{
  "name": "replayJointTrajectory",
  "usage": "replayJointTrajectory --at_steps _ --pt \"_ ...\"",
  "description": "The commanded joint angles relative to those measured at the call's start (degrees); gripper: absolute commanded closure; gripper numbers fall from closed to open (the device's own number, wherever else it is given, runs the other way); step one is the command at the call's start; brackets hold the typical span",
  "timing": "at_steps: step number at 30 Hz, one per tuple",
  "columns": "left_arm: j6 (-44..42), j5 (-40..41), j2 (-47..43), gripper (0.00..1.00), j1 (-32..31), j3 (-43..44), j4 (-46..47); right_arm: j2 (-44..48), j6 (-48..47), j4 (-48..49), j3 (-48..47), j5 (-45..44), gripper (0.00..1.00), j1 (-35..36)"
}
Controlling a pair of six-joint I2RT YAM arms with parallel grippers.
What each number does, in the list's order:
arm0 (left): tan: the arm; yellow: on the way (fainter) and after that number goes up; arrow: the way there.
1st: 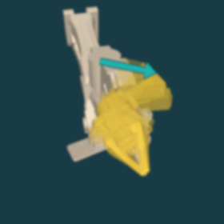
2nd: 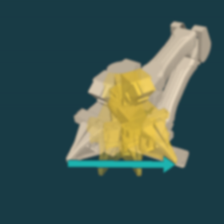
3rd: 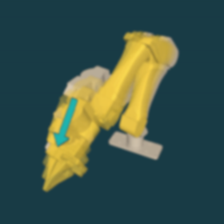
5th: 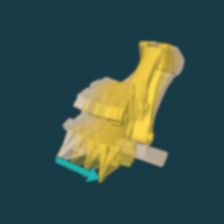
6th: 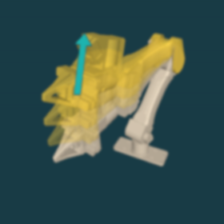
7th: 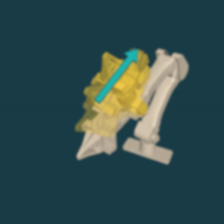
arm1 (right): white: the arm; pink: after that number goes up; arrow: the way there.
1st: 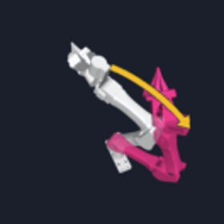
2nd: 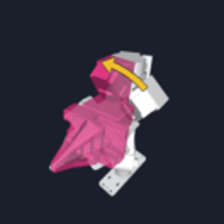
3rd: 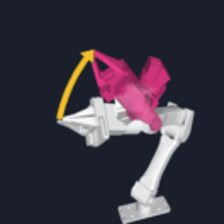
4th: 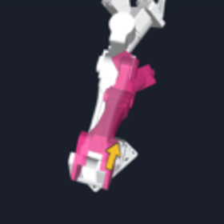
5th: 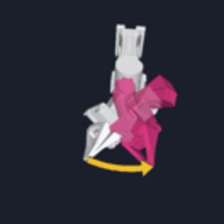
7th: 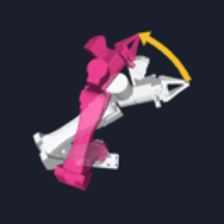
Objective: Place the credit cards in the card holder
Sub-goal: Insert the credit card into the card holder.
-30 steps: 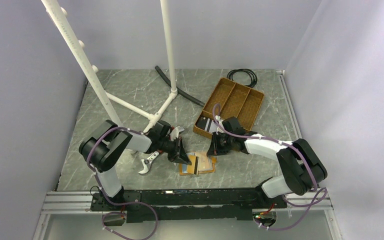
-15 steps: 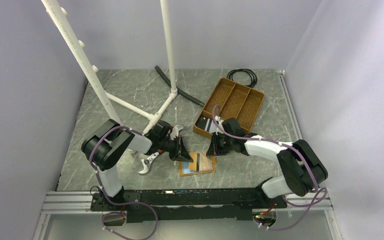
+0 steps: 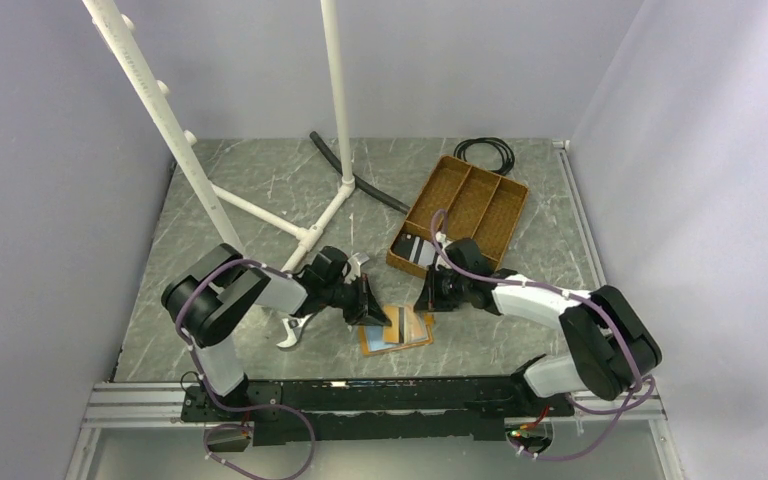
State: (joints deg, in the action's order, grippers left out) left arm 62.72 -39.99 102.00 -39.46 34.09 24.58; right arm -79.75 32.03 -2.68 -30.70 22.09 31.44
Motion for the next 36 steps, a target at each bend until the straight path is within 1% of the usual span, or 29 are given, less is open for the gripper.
replayJointTrajectory --at_steps 1,3,4,6,10,12,14,17,20,28,35,36 --pt "0.84 11.07 -1.25 1.00 -1.49 -0.74 0.19 4.64 2.57 -9.08 0.82 -3.06 0.91 1.34" --pt "1.53 11.58 -1.40 1.00 -1.49 -1.82 1.56 7.39 2.15 -13.04 0.31 -5.23 0.74 1.26" --pt "1.70 11.63 -1.38 1.00 -1.48 -2.17 2.09 7.91 1.75 -14.42 0.09 -5.31 0.69 1.10" --pt "1.92 11.52 -1.20 1.00 -1.49 -2.46 2.50 7.76 0.78 -15.87 0.14 -4.01 0.65 0.88" --pt "2.26 11.79 -1.92 1.00 -1.49 -2.76 2.55 6.83 1.11 -12.81 2.21 -1.00 0.58 0.95" --pt "1.97 11.86 -2.92 1.00 -1.49 -2.56 1.56 5.96 1.49 -12.11 2.77 -1.23 0.58 0.93" --pt "1.95 12.16 -3.95 1.00 -1.49 -2.53 0.48 5.52 1.77 -11.43 3.37 -1.93 0.61 0.98" --pt "2.66 12.91 -5.78 1.00 -1.44 -3.10 -0.41 4.40 2.88 -10.44 4.12 -2.02 0.71 0.92" --pt "2.12 12.89 -6.06 1.00 -1.41 -2.35 -1.21 3.94 4.32 -7.58 5.62 -0.63 0.75 0.99" --pt "2.19 10.80 -1.48 1.00 -1.40 -1.32 2.36 3.83 4.03 -7.52 5.76 -0.30 0.77 1.08" --pt "-2.93 7.85 1.09 1.00 -1.41 1.61 1.22 3.02 3.76 -6.65 5.91 0.10 0.77 1.08" --pt "-3.37 8.05 0.90 0.97 -1.38 2.19 -0.85 3.05 3.68 -6.88 5.87 -0.17 0.77 1.08"
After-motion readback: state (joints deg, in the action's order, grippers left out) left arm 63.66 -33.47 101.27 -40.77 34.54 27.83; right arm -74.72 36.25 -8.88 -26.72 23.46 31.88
